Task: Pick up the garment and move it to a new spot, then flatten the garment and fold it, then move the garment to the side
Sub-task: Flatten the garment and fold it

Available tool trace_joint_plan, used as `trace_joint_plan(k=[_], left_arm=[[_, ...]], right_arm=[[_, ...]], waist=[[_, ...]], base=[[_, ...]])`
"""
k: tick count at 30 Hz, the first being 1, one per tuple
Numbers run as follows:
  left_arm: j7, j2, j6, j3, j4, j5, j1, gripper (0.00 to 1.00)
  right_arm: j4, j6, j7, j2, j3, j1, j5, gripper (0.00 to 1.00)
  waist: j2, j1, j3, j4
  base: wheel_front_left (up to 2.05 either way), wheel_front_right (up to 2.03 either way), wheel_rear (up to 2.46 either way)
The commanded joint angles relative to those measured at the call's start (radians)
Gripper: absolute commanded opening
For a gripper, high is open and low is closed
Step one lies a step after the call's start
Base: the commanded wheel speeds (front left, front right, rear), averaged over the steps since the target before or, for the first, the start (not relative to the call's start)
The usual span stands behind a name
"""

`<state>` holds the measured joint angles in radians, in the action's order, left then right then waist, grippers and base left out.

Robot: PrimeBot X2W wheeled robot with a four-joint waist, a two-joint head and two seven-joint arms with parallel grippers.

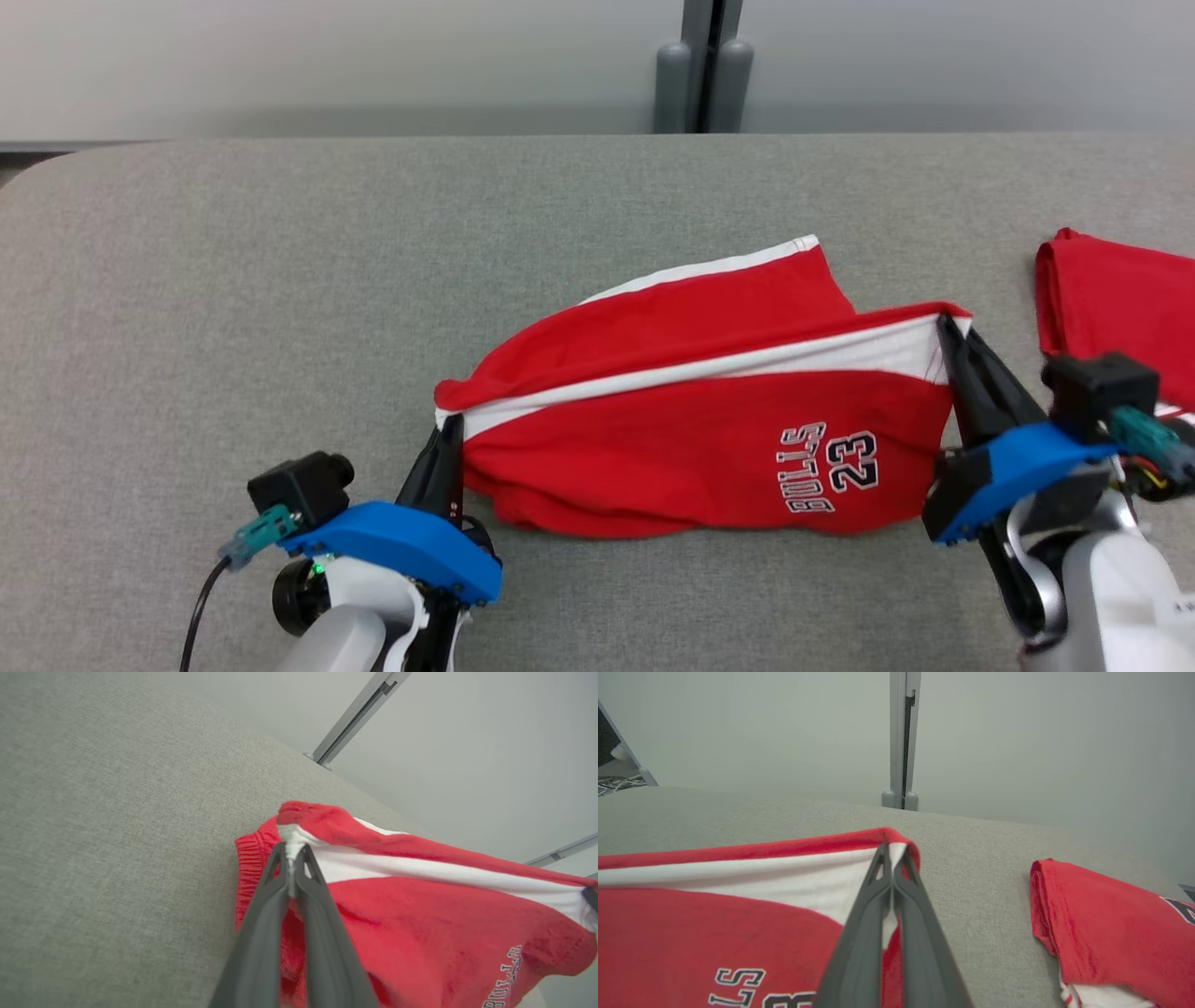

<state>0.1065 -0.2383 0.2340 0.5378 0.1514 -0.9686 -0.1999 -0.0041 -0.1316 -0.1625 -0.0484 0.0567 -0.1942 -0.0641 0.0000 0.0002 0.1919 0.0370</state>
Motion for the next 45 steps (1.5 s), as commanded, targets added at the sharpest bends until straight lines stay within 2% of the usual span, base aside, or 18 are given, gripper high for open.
trace_joint_plan(k=[1, 7, 13, 20, 21, 23, 24, 30, 35, 45], left_arm=[[-0.007, -0.001, 0.009, 0.000, 0.025, 0.006, -0.032, 0.00], [-0.048, 0.052, 0.032, 0.010, 0.138, 0.011, -0.163, 0.00], [-0.065, 0.093, 0.023, 0.037, 0.220, 0.032, -0.269, 0.00], [-0.060, 0.126, 0.010, 0.061, 0.300, 0.051, -0.346, 0.01], [-0.056, 0.129, 0.004, 0.068, 0.306, 0.057, -0.353, 0.25], [-0.047, 0.133, -0.003, 0.076, 0.314, 0.063, -0.364, 1.00], [-0.041, 0.134, -0.010, 0.078, 0.313, 0.065, -0.367, 1.00], [-0.016, 0.121, -0.022, 0.106, 0.287, 0.097, -0.357, 1.00], [-0.011, 0.079, -0.024, 0.110, 0.221, 0.109, -0.318, 1.00], [0.019, -0.044, 0.033, 0.071, 0.054, 0.131, -0.214, 1.00]], right_arm=[[0.032, 0.002, -0.002, -0.004, 0.004, -0.046, 0.029, 0.00], [0.289, 0.002, 0.011, -0.015, 0.018, -0.284, 0.087, 0.00], [0.521, 0.002, 0.047, -0.027, 0.054, -0.465, 0.148, 0.00], [0.740, 0.001, 0.092, -0.032, 0.084, -0.597, 0.199, 0.00], [0.761, 0.001, 0.102, -0.031, 0.089, -0.609, 0.205, 0.14], [0.804, 0.001, 0.120, -0.030, 0.094, -0.630, 0.212, 0.82], [0.823, 0.001, 0.128, -0.029, 0.095, -0.639, 0.212, 1.00], [0.922, 0.001, 0.174, -0.045, 0.086, -0.677, 0.201, 1.00], [0.976, 0.001, 0.191, -0.063, 0.064, -0.693, 0.185, 1.00], [1.058, 0.001, 0.101, -0.142, -0.009, -0.637, 0.116, 1.00]], waist=[[0.0000, -0.0002, 0.039, 0.034], [0.0000, -0.0002, 0.105, 0.067], [0.0000, -0.0002, 0.147, 0.095], [0.0000, -0.0002, 0.168, 0.108], [0.0000, -0.0002, 0.169, 0.110], [0.0000, -0.0002, 0.169, 0.112], [0.0000, -0.0002, 0.168, 0.112], [0.0000, -0.0002, 0.151, 0.115], [0.0000, -0.0002, 0.125, 0.114], [0.0000, -0.0002, 0.068, 0.134]], base=[[0.00, 0.00, 0.00], [0.00, 0.00, 0.00], [0.00, 0.00, 0.00], [0.00, 0.00, 0.00], [0.00, 0.00, 0.00], [0.00, 0.00, 0.00], [0.00, 0.00, 0.00], [0.00, 0.00, 0.00], [0.00, 0.00, 0.00], [0.00, 0.00, 0.00]])
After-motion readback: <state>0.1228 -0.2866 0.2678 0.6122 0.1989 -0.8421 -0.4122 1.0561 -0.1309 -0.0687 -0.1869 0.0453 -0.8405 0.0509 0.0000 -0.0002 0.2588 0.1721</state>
